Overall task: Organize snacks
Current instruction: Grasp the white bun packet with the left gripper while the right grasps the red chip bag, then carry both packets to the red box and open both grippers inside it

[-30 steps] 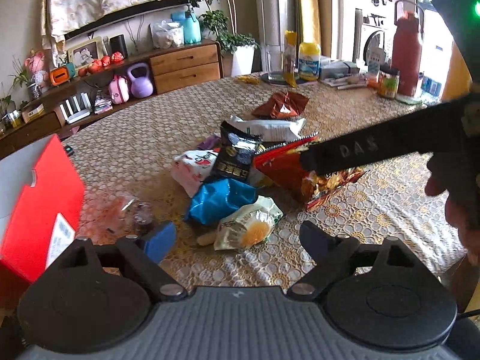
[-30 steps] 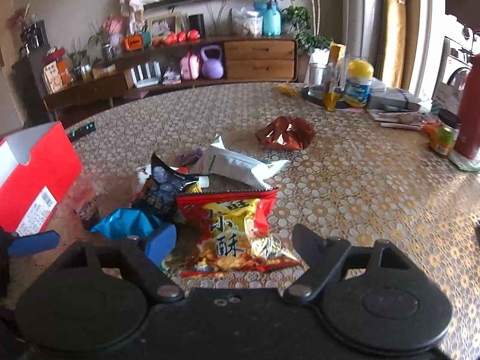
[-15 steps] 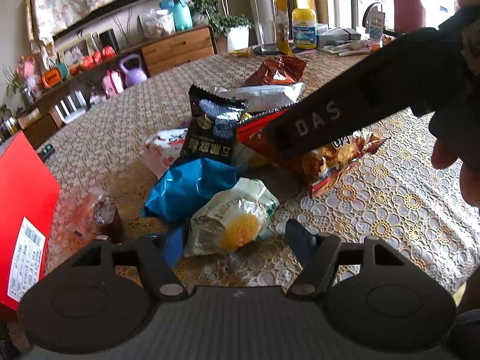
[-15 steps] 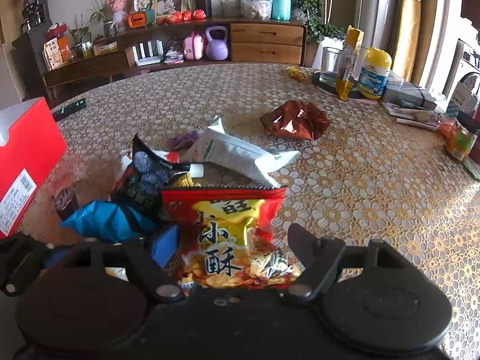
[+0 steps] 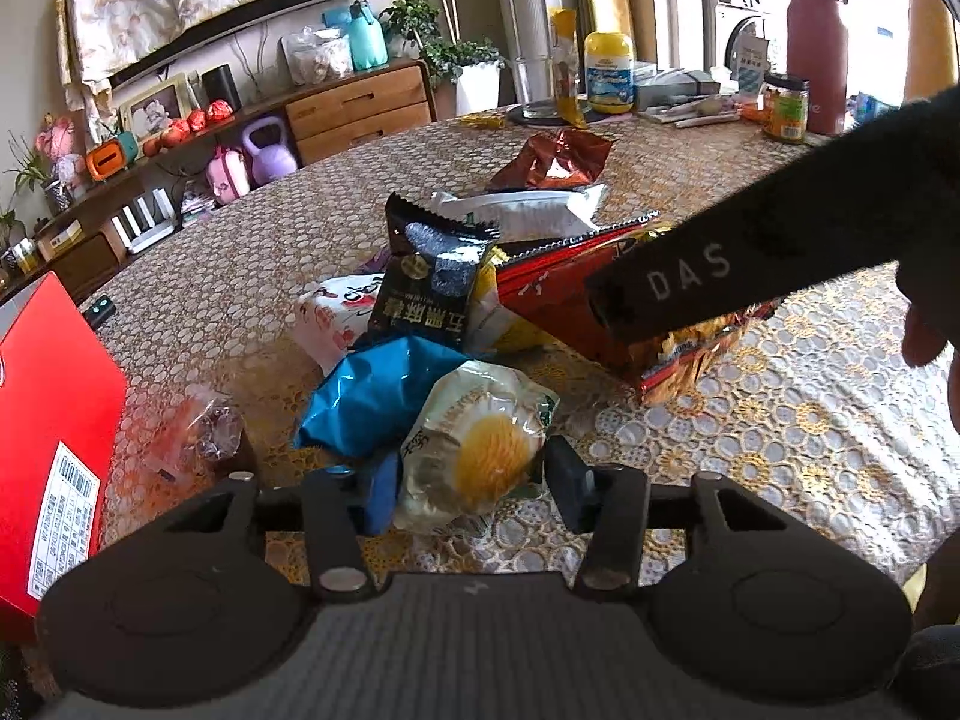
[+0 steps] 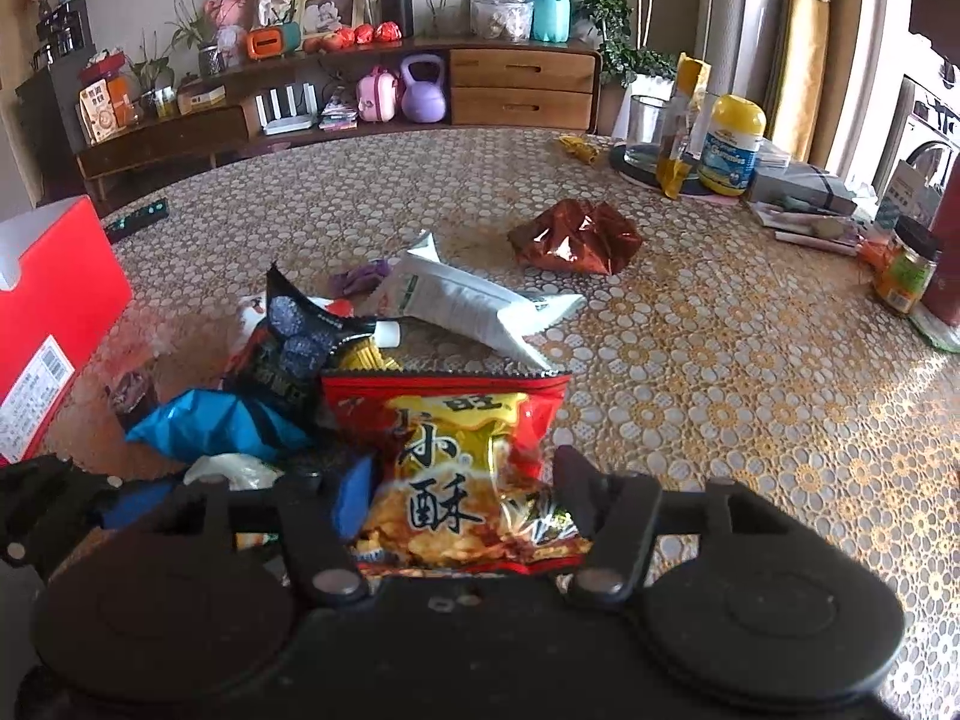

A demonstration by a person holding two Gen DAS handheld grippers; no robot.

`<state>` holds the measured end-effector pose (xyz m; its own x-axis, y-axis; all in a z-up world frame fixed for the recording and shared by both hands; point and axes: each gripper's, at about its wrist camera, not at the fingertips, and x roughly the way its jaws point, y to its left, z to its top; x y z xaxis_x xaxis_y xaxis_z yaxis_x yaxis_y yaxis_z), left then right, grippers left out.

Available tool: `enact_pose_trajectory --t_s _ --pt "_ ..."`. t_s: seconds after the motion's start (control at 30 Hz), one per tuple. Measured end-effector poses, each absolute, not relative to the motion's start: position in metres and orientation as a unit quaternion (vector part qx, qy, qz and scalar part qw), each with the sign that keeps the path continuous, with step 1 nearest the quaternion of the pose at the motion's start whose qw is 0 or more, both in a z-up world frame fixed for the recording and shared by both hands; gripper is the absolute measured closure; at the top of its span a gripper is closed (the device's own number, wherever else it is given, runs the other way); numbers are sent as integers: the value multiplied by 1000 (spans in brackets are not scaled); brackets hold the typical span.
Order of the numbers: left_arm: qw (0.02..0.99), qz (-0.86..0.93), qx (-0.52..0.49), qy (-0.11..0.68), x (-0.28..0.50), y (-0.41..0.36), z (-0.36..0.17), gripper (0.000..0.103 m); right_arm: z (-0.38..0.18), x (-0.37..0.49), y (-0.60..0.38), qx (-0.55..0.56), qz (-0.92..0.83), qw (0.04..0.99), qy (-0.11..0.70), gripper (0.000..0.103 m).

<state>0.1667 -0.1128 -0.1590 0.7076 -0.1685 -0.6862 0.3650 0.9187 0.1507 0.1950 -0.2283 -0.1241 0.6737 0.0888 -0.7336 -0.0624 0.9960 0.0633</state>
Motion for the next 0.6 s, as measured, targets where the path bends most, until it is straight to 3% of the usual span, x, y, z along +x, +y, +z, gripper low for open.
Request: enact_pose_trajectory --t_s 0.6 --pt "925 -145 66 344 120 -78 -92 54 -67 126 -224 19 51 929 365 46"
